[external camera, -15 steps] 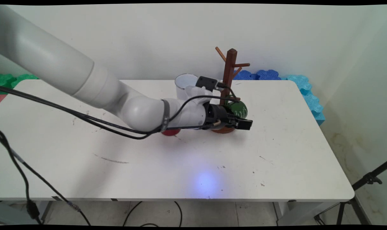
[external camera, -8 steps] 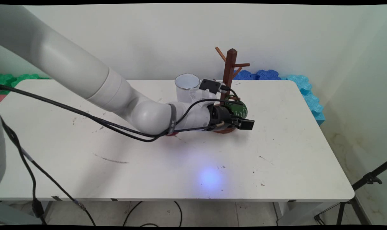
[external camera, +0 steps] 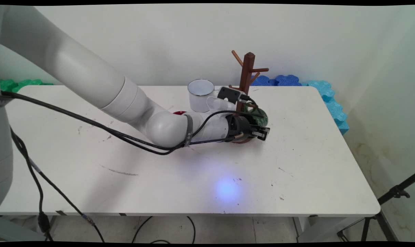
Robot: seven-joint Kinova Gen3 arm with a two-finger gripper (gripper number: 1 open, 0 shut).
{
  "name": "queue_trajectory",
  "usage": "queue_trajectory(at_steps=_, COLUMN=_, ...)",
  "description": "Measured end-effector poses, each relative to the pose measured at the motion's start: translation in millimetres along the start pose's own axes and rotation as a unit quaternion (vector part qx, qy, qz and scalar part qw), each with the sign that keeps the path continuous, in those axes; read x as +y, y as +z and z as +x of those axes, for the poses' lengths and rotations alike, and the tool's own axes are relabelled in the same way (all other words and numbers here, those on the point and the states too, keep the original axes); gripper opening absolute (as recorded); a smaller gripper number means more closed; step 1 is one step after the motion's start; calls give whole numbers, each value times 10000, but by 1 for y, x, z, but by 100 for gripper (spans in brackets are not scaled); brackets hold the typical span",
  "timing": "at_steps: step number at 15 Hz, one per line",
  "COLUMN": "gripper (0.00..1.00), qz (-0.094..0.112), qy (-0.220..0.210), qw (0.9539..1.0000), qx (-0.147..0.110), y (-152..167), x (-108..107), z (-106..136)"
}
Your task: Pick up the green mug from the rack, then place the picked object on the table
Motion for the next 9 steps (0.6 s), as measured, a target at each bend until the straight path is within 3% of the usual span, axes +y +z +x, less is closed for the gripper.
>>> queue_trajectory(at_steps=9, gripper=0, qz=-217, qy=181, qw=9996, qx=5, y=-4, x=9, z=-1)
